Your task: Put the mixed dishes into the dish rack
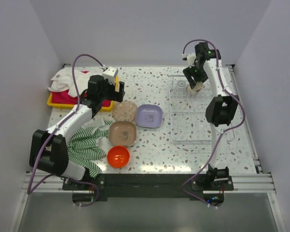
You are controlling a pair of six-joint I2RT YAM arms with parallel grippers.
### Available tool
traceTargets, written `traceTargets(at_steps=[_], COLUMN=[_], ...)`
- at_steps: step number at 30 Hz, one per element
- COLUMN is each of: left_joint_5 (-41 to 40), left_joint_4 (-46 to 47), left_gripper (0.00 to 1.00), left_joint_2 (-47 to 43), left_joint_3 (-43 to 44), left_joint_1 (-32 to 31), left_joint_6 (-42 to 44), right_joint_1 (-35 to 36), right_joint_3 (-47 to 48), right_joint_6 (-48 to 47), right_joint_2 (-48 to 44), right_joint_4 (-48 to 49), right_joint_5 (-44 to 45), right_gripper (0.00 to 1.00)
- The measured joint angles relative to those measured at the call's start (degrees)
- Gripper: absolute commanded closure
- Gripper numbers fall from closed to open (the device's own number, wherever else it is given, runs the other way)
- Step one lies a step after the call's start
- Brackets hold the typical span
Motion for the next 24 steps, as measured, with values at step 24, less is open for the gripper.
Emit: traceTargets(at_steps=[24], left_joint_5=[2.51], left_joint_4=[1.22], left_gripper=[0.0], left_joint_2=[-0.04], left_joint_3=[-1.51], left_joint_1=[0.02], left_joint_6=[-0.13], right_joint_1=[0.55], right_joint_3=[4.11], right_joint_6=[-9.94], right_joint_2=[3.48], right_joint_4=[-2.43], right_joint_5=[0.76], right_gripper=[0.61])
